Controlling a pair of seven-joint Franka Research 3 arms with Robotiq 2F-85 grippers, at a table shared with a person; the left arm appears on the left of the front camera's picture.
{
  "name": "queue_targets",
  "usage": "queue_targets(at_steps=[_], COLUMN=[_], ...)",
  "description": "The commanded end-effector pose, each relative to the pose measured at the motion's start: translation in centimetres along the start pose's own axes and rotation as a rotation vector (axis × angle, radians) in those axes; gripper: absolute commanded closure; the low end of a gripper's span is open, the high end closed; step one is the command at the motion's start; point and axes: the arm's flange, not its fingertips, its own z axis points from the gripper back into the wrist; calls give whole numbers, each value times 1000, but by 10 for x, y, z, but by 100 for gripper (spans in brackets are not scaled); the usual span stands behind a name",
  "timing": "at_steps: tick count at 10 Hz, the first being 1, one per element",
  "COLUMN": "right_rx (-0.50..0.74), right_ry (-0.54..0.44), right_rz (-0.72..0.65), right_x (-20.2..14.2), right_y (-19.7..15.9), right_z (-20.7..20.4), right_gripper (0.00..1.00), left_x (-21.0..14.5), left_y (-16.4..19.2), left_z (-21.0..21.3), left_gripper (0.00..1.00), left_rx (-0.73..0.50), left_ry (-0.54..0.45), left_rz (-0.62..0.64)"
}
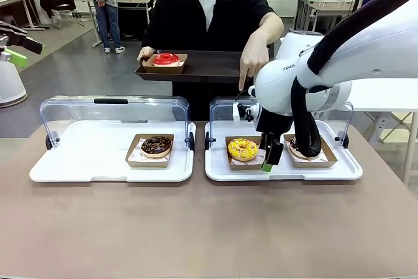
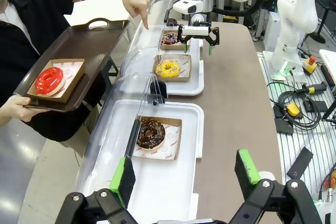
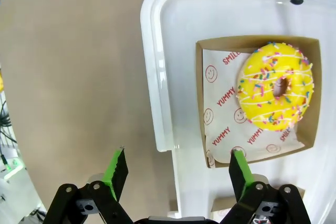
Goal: Provide the desired donut to the person.
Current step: Pick up and lift the Paper togo box containing the Donut pointed at by the person.
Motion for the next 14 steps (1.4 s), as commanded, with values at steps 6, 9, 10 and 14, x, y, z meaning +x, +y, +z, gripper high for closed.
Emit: queue_targets(at_steps=[6, 9, 10, 14], right_rx=[-32, -55, -56, -40], right_ry=[-25, -15, 2, 24], right_rz=[18, 25, 29, 11], right_x=[-2, -7, -8, -14], right_y=[-24, -43, -47, -57], right_z=[-16, -29, -31, -41], right_gripper=[0, 0, 0, 0], left_x=[2, 2, 2, 2], left_y=[-1, -1, -1, -1], left_z=[1, 1, 1, 1], left_gripper=[0, 0, 0, 0], left_rx=[-3, -3, -3, -3], left_ry=[-11, -11, -11, -11], left_rz=[16, 16, 16, 16])
